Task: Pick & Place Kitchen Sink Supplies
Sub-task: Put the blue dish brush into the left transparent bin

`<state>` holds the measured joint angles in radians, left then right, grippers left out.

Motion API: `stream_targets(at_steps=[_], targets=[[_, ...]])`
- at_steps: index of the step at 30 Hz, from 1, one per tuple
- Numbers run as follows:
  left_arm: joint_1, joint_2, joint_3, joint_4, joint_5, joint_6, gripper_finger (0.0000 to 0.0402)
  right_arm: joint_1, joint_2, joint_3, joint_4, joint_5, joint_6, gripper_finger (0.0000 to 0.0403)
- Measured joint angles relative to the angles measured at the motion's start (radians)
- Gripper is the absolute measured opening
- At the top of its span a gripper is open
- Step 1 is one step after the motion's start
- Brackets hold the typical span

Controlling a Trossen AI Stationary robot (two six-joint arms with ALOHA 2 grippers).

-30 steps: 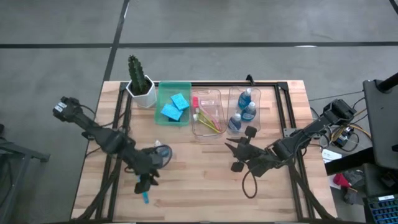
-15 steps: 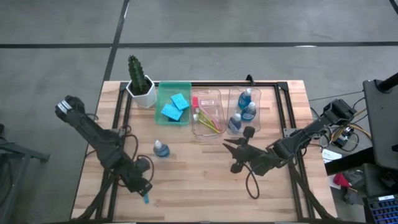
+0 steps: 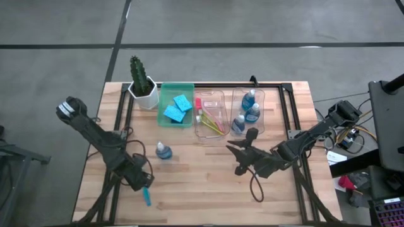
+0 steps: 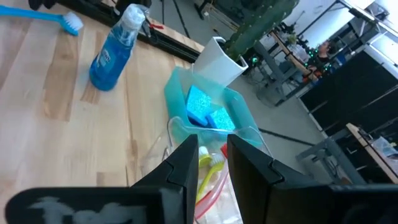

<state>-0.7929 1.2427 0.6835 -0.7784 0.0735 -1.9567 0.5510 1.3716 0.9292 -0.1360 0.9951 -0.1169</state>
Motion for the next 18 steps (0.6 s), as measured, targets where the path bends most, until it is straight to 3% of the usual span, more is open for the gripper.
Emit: stream_targets(at_steps=[3, 11, 18], targets=[[0.001, 0.000, -0.029, 0.010, 0.023, -0.026, 0.0167, 0.000, 0.000, 0.011, 0.000, 0.000, -0.011, 0.0075], [0.002, 0.000, -0.049, 0.078, -0.074, 0.012, 0.0167, 0.000, -0.002, 0.058, 0.001, 0.000, -0.043, 0.0069], [0.007, 0.020, -0.051, 0.058, -0.083, -0.003, 0.0167, 0.001, -0.002, 0.060, -0.017, 0.000, -0.031, 0.0078]])
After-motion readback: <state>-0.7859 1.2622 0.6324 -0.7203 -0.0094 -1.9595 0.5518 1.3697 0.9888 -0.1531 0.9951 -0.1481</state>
